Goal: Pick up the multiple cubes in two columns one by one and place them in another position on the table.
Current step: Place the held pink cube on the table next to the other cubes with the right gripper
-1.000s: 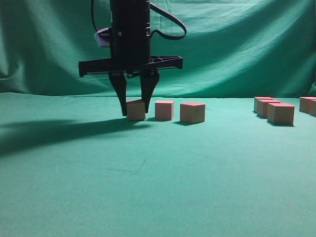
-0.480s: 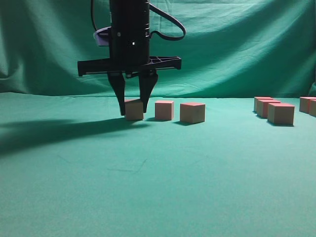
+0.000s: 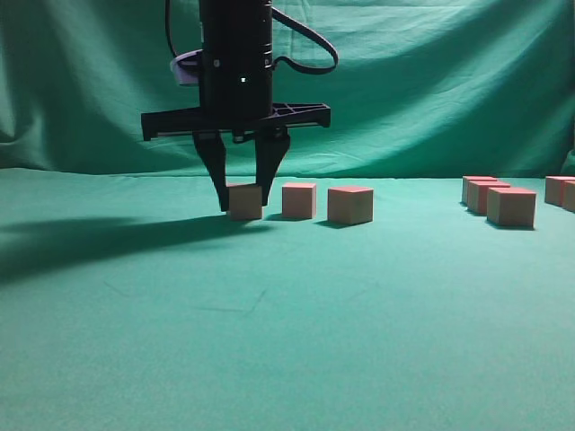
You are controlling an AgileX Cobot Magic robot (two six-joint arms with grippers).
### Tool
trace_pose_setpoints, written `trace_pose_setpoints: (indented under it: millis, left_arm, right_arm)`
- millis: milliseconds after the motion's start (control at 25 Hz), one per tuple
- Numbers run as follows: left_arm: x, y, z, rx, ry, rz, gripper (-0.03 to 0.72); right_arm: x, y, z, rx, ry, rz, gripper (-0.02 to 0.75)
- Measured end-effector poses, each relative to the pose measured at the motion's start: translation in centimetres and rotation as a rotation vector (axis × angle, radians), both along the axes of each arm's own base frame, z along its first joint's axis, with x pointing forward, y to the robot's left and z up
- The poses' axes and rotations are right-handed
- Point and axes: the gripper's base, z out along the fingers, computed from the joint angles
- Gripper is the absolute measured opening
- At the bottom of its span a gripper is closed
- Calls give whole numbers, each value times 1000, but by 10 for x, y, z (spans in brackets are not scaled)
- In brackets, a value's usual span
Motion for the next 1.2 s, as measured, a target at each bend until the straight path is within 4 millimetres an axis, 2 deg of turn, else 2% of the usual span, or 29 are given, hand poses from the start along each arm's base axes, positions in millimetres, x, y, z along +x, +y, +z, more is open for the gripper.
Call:
trace_pose_setpoints:
  millis: [320,400,440,480,560,720,760,1000,1200]
  left_arm:
    - [0,0,0,0,0,0,0]
    - [0,0,0,0,0,0,0]
    - [0,0,0,0,0,0,0]
    - [0,0,0,0,0,0,0]
    - [0,0,0,0,0,0,0]
    - [0,0,0,0,0,0,0]
    - [0,0,0,0,0,0,0]
    - [0,0,0,0,0,0,0]
    - [0,0,0,0,0,0,0]
  right_arm:
    - [-1,1,0,13,12,-3,262]
    - [-1,1,0,16,15,-3,333]
    - [-1,1,0,17,16,-4,322]
    - [-1,1,0,17,16,-4,392]
    - [-1,1,0,18,16,-4,455]
    - [-1,1,0,17,15,-3,443]
    - [-1,1,0,15,14,-3,484]
    - [0,2,1,16,1,7,469]
    - [6,7,19,49,-62,44,469]
